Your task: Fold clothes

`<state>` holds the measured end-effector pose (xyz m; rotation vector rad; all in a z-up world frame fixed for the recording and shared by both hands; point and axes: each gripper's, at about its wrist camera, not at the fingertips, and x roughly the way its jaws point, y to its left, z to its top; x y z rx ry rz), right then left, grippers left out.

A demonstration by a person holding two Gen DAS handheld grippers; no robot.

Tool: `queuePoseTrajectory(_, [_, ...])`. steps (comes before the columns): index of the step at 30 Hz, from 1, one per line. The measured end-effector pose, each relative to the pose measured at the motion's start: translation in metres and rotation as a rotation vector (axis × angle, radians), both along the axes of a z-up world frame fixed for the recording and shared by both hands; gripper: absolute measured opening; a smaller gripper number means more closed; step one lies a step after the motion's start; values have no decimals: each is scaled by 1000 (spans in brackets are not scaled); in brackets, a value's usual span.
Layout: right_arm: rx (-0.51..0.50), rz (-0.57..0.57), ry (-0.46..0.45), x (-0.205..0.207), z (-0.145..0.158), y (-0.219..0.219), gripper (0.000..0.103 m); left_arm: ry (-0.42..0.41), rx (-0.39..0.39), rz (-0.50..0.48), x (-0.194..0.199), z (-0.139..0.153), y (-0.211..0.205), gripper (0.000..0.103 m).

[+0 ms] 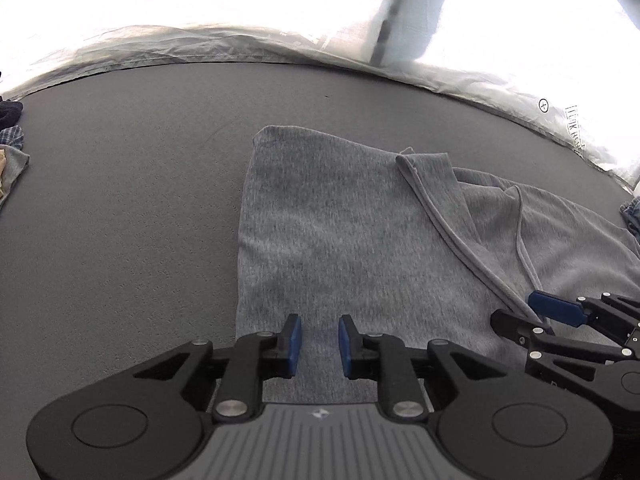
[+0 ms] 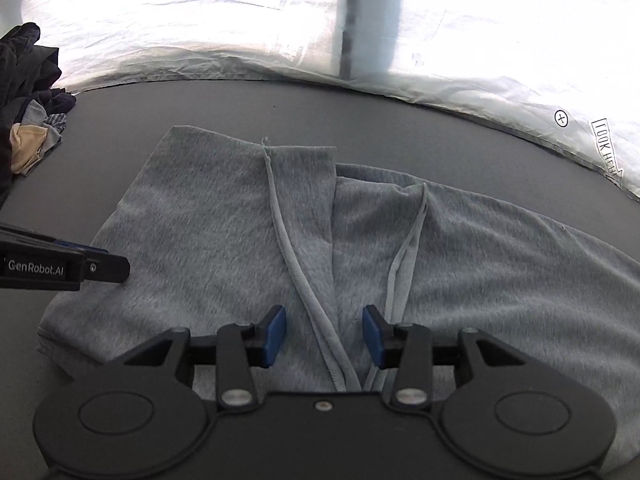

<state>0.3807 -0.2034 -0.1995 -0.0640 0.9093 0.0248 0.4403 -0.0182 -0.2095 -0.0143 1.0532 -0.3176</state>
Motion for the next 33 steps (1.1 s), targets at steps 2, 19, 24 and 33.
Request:
queuePoseTrajectory(2, [11,-1,2,1,-2,-1,32,9,2,-1,3,-3,-2,25])
queuePoseTrajectory(19, [164,-199,-83,22,18,-46,28,5,26,18,32,-5,-9,34])
queuePoseTrajectory(24, [73,-46,-75,45,5,-14,45,11,9,35,44,-7,-6,35])
queuePoseTrajectory(33, [5,-159,-85,82,-15,-42,46,-16,-11,27,36,-10,-8,51])
